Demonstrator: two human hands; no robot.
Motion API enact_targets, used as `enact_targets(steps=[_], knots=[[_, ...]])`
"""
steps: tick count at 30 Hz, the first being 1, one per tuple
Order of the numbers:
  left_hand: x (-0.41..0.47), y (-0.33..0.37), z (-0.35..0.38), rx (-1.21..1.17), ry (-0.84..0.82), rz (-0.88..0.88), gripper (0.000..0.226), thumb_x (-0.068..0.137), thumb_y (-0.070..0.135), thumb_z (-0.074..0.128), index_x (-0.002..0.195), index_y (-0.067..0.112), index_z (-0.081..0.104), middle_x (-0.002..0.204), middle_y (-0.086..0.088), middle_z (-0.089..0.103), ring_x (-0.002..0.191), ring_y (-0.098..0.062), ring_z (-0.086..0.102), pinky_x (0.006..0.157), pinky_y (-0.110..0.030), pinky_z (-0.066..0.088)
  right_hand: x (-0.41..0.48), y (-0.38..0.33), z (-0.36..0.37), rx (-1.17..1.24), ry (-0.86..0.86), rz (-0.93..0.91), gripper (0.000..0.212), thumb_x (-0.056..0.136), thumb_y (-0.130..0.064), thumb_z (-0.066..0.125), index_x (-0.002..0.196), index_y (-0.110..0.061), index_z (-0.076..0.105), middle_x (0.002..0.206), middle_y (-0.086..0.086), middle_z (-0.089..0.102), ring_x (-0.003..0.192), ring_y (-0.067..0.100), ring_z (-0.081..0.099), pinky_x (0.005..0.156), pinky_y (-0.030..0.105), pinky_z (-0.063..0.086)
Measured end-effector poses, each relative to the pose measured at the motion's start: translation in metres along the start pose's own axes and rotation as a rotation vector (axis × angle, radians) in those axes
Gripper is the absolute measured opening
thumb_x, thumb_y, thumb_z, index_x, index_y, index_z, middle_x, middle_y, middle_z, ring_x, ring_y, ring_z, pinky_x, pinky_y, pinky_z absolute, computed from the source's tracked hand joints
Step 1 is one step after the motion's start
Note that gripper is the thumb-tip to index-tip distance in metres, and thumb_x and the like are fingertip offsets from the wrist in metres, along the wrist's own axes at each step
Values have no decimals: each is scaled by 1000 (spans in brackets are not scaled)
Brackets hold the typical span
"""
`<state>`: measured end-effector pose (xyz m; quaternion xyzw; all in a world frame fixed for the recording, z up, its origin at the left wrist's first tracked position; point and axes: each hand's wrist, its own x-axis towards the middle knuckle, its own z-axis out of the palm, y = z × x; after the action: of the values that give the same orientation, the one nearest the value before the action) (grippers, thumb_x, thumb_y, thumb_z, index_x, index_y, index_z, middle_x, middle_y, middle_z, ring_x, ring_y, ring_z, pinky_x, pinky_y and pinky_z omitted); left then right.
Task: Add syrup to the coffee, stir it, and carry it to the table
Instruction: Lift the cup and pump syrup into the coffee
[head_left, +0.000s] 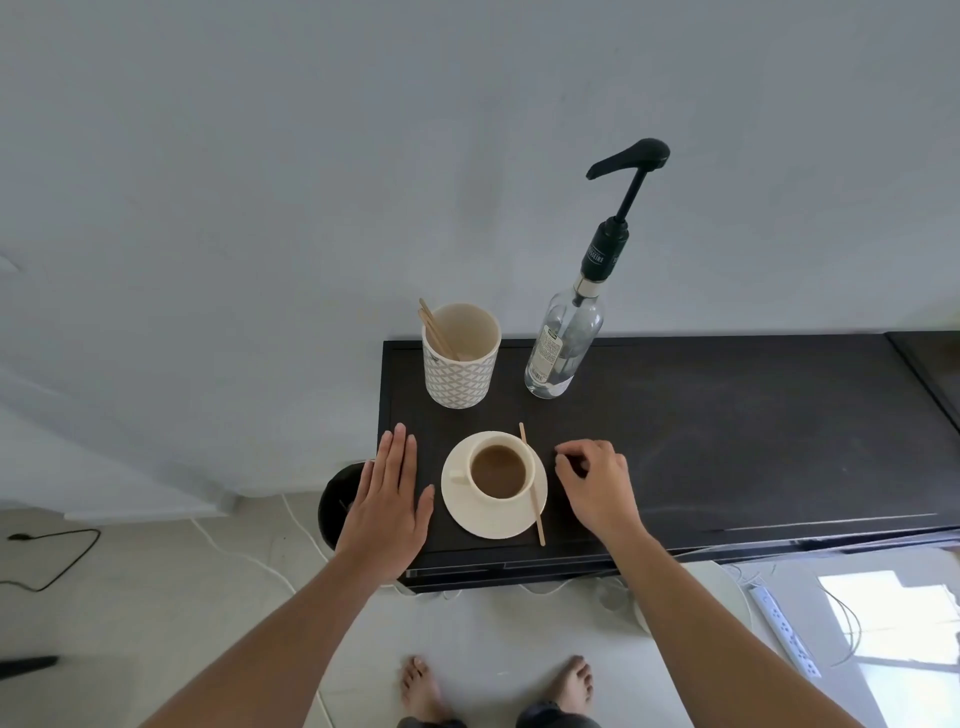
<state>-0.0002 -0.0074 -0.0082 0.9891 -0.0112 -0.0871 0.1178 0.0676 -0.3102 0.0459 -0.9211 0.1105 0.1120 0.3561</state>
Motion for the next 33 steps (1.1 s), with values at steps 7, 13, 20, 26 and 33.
enact_targets(steps=[7, 13, 20, 26, 33], knots=[[11, 16, -46, -504, 29, -83, 86, 110, 79, 21, 179, 28, 29, 185, 5, 32, 173, -16, 27, 143, -44, 20, -12, 39, 9, -490, -24, -238, 63, 121, -53, 34, 181, -40, 20, 192, -9, 9, 178, 24, 8, 142, 50, 13], [13, 59, -43, -699, -64, 131, 98, 79, 75, 91, 155, 67, 28, 160, 32, 44, 145, 12, 49, 112, -12, 41, -13, 54, 26, -580, 56, -347, 65, 121, -53, 8, 183, -35, -1, 193, -7, -3, 179, 21, 0, 144, 48, 13], [11, 78, -30, -793, 57, 51, 91, 79, 55, 100, 154, 43, 49, 148, 24, 63, 140, -7, 62, 112, -22, 53, 3, 54, 28, -447, -47, -407, 68, 121, -50, 9, 183, -28, -5, 193, -2, -9, 179, 25, -3, 144, 51, 13], [3, 92, -46, -764, 127, -9, 89, 77, 57, 101, 151, 45, 52, 143, 29, 64, 136, 1, 62, 106, -15, 53, 12, 48, 28, -334, -130, -357, 69, 121, -49, 10, 182, -27, -10, 192, -1, -14, 178, 27, -8, 145, 52, 9], [3, 115, -88, -734, 250, -22, 92, 73, 64, 102, 150, 42, 56, 140, 28, 67, 130, 1, 65, 101, -18, 59, 14, 59, 30, -456, -95, -388, 70, 120, -52, 8, 181, -28, -16, 189, -1, -23, 177, 27, -16, 144, 51, -1]])
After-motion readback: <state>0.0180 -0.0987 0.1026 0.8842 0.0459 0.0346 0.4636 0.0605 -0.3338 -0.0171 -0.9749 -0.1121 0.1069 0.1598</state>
